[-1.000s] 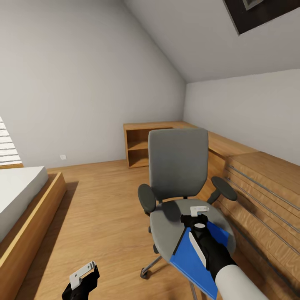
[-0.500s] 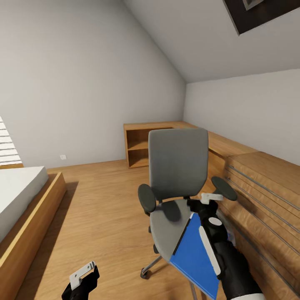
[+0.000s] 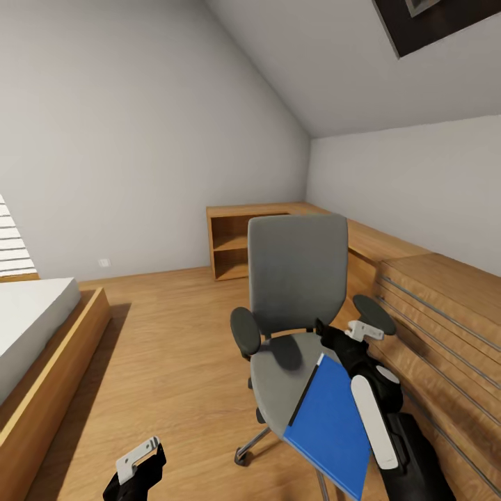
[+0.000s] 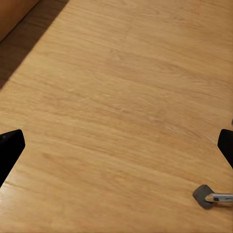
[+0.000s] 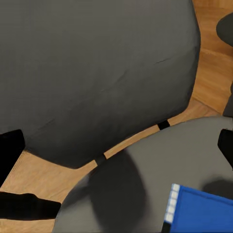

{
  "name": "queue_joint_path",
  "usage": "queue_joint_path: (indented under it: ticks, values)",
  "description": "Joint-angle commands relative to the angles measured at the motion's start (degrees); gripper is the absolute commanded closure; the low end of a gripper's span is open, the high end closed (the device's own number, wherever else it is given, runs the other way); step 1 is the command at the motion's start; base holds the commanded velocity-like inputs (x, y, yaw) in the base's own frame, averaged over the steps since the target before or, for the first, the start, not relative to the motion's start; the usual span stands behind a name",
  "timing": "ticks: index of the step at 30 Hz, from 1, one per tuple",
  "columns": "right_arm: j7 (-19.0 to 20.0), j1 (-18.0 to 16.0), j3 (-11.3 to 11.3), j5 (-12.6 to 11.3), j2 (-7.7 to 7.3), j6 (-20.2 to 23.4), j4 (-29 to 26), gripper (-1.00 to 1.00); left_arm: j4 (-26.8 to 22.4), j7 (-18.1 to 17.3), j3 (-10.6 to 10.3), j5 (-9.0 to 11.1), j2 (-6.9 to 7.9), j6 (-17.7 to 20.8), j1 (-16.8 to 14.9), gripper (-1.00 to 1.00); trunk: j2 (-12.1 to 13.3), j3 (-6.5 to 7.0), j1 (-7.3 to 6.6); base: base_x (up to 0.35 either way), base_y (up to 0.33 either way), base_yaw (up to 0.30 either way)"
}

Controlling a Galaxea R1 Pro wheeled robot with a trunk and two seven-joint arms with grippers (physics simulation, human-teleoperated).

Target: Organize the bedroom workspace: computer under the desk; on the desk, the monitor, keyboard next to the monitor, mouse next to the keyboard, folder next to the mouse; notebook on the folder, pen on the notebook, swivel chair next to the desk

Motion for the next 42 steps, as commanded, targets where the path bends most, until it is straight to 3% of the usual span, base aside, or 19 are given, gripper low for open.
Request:
queue_joint_path:
  ticks: [1, 4, 5, 6, 26, 42]
  values:
    - [-0.61, 0.08, -0.13, -1.38, -0.07, 0.08, -0.29, -1.0, 0.02, 0.3, -0.3, 0.57, 0.08, -0.46, -0.08, -1.0, -0.03, -0.04, -0.01, 0.0, 0.0, -0.126]
    - [-0.62, 0.09, -0.76, -1.47, -0.07, 0.1, -0.26, -1.0, 0.19, 0.3, -0.32, 0.55, 0.08, -0.49, -0.06, -1.0, -0.03, 0.06, -0.01, -0.002, 0.003, -0.186]
    - [-0.62, 0.1, -2.38, -1.64, -0.01, 0.14, -0.21, -1.0, 0.3, 0.29, -0.28, 0.54, 0.09, -0.54, -0.05, -1.0, -0.03, 0.09, -0.01, -0.098, 0.283, -0.27]
    - [-0.62, 0.1, -2.49, -1.67, 0.01, 0.14, -0.17, -1.0, 0.31, 0.29, -0.27, 0.53, 0.09, -0.57, -0.06, -1.0, -0.03, 0.12, -0.01, -0.1, 0.294, -0.272]
    - [-0.71, 0.1, -4.22, -1.71, 0.08, 0.05, -0.11, -1.0, 0.31, 0.31, -0.34, 0.45, 0.08, -0.62, -0.06, -1.0, -0.03, 0.29, -0.01, -0.159, 0.284, -0.288]
    - [-0.63, 0.1, -4.28, -1.74, 0.15, 0.13, -0.11, -1.0, 0.08, 0.36, -0.17, 0.47, 0.15, -0.7, -0.05, -1.0, -0.03, 0.06, -0.01, -0.256, 0.045, -0.208]
